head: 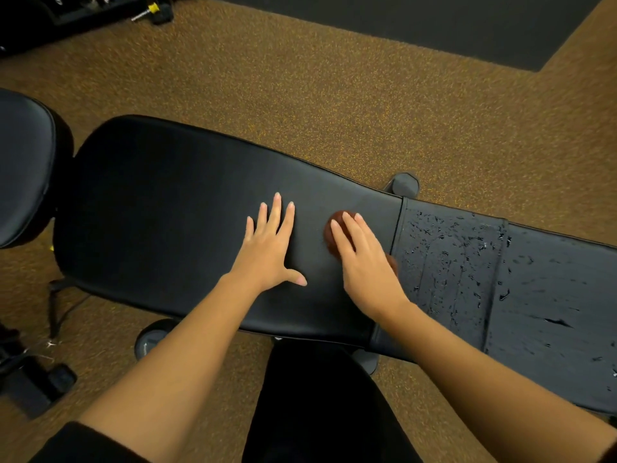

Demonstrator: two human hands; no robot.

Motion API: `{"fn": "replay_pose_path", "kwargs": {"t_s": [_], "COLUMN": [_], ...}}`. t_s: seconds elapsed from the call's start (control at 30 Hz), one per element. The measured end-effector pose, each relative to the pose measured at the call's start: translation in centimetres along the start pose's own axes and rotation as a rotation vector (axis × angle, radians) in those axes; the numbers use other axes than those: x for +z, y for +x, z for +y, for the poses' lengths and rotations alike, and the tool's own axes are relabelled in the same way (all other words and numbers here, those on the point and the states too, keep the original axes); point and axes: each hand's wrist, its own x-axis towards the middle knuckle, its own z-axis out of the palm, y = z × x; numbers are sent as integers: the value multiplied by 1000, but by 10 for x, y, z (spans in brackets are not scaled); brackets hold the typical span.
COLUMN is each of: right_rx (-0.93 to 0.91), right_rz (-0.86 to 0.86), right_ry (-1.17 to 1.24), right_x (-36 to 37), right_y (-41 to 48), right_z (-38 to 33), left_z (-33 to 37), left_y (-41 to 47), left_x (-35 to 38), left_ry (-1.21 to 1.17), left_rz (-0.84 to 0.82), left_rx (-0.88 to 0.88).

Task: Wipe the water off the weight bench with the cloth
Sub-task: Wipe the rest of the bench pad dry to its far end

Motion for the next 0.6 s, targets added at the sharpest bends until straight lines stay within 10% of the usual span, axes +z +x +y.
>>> {"fn": "replay_pose_path", "kwargs": {"t_s": [0.6], "right_rx": [-61], "right_rz": [27], "right_ry": [-44], "right_x": [6], "right_y": [-4], "right_z": [-12], "left_z": [-5], "left_y": [-4], "left_x": [8], "left_ry": [-32], "left_rz": [27], "left_rx": [25]}}
